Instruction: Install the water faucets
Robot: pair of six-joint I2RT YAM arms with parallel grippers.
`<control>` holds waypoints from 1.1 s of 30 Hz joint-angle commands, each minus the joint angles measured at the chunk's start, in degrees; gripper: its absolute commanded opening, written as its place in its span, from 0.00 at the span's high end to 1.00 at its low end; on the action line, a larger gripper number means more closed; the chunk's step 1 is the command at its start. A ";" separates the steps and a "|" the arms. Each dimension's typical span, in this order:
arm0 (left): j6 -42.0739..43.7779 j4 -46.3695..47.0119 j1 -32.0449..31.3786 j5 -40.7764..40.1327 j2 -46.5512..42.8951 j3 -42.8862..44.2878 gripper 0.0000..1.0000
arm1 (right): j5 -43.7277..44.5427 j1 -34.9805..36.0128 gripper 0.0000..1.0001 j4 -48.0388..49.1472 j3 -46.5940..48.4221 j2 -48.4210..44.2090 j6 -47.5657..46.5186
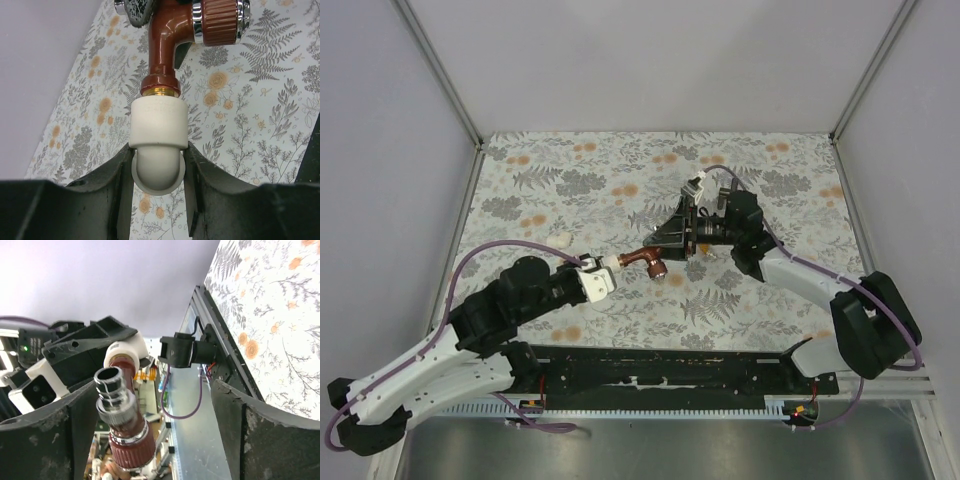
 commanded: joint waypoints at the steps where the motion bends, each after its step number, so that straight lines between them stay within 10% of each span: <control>1: -6.98 7.99 -0.37 -3.00 -0.53 -0.34 0.98 | 1.68 -3.55 0.02 -2.99 3.13 -3.37 -5.97; 10: -22.19 6.23 4.80 7.25 2.11 -0.52 0.98 | 11.42 -9.62 0.02 -30.05 7.44 -21.55 -47.23; 19: -45.82 21.85 25.81 51.97 10.10 -2.19 0.98 | 6.87 -9.62 0.02 -41.93 5.34 -35.54 -81.63; 33: -49.28 21.97 26.17 62.47 16.96 4.05 0.98 | 0.63 -9.36 0.02 -51.88 6.75 -33.97 -91.60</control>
